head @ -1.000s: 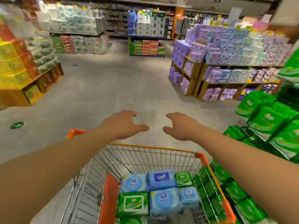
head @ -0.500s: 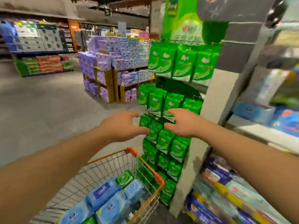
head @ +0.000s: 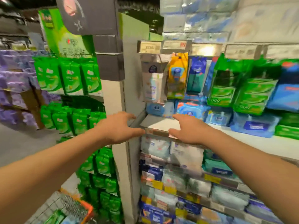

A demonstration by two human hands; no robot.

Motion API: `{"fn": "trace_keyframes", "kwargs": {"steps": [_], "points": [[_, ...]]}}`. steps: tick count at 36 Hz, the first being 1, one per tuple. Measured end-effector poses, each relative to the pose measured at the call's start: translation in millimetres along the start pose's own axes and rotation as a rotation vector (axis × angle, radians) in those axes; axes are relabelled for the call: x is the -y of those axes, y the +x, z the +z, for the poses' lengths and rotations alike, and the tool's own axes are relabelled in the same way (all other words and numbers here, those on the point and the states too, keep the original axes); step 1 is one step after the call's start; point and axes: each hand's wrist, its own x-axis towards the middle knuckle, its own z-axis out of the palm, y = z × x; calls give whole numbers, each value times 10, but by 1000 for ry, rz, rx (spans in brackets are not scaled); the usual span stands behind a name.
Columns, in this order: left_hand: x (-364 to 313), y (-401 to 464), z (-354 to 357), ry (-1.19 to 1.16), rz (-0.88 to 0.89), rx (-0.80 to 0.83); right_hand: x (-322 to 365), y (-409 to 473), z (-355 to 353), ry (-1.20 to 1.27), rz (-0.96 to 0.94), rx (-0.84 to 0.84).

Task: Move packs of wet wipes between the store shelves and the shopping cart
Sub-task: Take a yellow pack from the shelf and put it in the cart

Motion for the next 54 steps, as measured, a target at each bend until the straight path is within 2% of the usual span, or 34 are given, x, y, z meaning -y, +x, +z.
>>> {"fn": "trace_keyframes", "kwargs": {"steps": [4,11,18,28,36,41,46,50,54], "points": [[-410,244,56,6,74,2,-450,-57,-27,20,71,-25],[-766,651,135,-133,136,45,-881,-11,-26,55,124,-9],[-869,1168,182,-163,200,30,-1032,262,-7,39,180,-5],[-839,1878,140,-383,269,19,-1006,865,-123,110,202,-141],[-896,2239,236,-521,213,51,-927,1245,-169,210,181,-208],[-1045,2466,309,-790,96,-8,-942,1571,-260,550,199,-390],[-1262,2717,386,-912,-41,-94,-1094,2051,-228,756,306,-514],[-1372,2893,482,-976,-130,-140,-1195,2333,-181,891,368,-498],[-1434,2948,480,-1113,-206,-149,-1255,2577,-160,1025,404,-404]]}}
